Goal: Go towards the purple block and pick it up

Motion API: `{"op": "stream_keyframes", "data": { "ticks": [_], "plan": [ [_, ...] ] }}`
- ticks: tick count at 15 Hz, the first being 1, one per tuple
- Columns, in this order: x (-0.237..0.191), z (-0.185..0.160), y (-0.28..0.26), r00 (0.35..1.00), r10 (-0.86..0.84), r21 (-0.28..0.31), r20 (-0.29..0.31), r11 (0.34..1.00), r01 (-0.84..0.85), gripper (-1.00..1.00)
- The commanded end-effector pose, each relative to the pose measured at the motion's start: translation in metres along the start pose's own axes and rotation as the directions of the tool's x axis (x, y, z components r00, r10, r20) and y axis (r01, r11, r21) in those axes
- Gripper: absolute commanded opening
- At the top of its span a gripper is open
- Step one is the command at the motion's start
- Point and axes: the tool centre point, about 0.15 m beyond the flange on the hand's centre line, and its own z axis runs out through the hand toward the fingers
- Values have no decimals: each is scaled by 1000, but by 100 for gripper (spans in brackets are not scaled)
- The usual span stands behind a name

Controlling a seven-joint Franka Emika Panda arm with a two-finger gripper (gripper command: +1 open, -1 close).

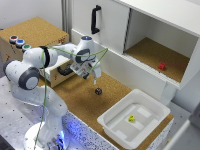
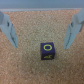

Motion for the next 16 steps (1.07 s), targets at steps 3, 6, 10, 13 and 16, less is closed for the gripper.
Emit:
{"op": "stream_keyframes", "data": {
  "ticks": [3, 6, 10, 13, 16],
  "plan": [
    [-2, 6, -7, 997, -72, -19, -3, 997, 72, 100],
    [1, 32, -1, 983, -181, -61, 1, 982, 181, 100],
    [14, 60, 26, 988, -147, 16, -45, 989, 148, 100],
    [25, 76, 34, 991, -113, 127, -76, 984, 122, 100],
    [37, 89, 33, 989, -125, 144, -75, 980, 135, 100]
  ]
}}
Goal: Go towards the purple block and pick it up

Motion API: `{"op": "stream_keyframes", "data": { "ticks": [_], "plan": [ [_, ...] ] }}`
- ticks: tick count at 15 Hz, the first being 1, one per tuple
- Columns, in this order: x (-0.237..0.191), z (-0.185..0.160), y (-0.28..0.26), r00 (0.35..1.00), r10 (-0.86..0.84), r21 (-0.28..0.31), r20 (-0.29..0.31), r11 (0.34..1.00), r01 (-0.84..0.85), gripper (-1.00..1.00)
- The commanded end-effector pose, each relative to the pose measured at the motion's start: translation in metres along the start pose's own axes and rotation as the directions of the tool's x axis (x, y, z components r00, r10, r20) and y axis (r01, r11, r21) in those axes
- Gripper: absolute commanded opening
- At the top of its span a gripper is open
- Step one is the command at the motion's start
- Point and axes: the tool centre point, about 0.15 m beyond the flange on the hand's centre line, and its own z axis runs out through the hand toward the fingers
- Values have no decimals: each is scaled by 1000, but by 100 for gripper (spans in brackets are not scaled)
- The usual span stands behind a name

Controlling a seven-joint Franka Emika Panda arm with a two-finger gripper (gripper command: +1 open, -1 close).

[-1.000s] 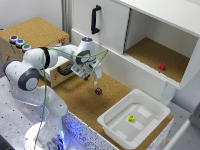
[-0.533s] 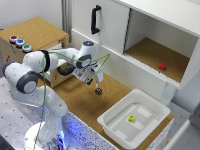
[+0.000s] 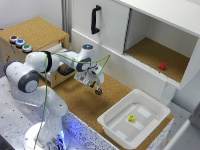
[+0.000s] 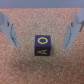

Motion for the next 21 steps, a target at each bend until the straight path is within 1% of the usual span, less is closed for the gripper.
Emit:
{"op": "stream_keyframes", "data": {
  "ticks": [1, 3, 4, 5, 7, 8, 9, 13, 17, 19, 21],
  "plan": [
    [27, 40, 17, 1000, -28, 115, -3, 993, 28, 100],
    [33, 43, 9, 998, -58, 123, 15, 991, 56, 100],
    [36, 45, 6, 997, -68, 117, 24, 991, 65, 100],
    [37, 48, 4, 997, -68, 112, 33, 992, 64, 100],
    [38, 53, 2, 997, -56, 122, 46, 991, 50, 100],
    [38, 54, 1, 997, -56, 112, 53, 992, 50, 100],
    [38, 54, 1, 997, -47, 107, 57, 993, 41, -100],
    [34, 57, 1, 997, -29, 111, 70, 994, 21, -100],
    [41, 57, 5, 997, -24, 92, 67, 996, 18, -100],
    [42, 54, 4, 997, -26, 79, 66, 997, 20, -100],
    [39, 40, 5, 998, -14, 63, 65, 998, 10, -100]
  ]
}}
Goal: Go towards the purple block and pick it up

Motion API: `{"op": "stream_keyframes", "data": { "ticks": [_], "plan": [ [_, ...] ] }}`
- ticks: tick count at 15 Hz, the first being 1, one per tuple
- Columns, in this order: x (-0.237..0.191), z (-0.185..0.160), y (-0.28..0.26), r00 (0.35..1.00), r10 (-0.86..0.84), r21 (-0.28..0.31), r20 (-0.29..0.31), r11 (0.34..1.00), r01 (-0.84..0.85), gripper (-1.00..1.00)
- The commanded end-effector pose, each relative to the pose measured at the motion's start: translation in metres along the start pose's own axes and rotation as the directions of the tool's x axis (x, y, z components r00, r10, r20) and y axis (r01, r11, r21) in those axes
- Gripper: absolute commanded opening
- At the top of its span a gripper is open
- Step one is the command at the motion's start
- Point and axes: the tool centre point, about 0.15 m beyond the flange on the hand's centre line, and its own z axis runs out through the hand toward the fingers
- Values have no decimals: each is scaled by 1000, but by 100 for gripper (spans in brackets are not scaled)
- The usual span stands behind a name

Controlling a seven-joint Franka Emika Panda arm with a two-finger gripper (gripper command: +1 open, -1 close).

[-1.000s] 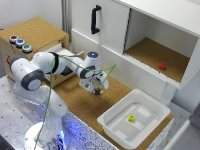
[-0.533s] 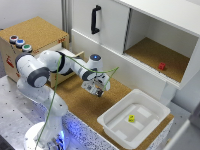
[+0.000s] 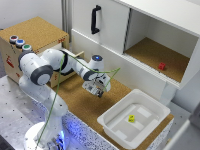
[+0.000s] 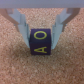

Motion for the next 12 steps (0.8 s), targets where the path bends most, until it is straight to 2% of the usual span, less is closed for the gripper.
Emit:
{"op": "stream_keyframes", "data": {
  "ticks": [1, 4, 8, 12],
  "plan": [
    [16, -12, -1, 999, 13, -14, 43, 1000, -13, -100],
    [17, -59, -26, 997, -80, -99, 21, 992, 81, -100],
    [26, -131, -68, 977, -209, -165, -44, 966, 200, -100],
    [34, -192, -102, 945, -309, -194, -108, 939, 285, -100]
  ]
}}
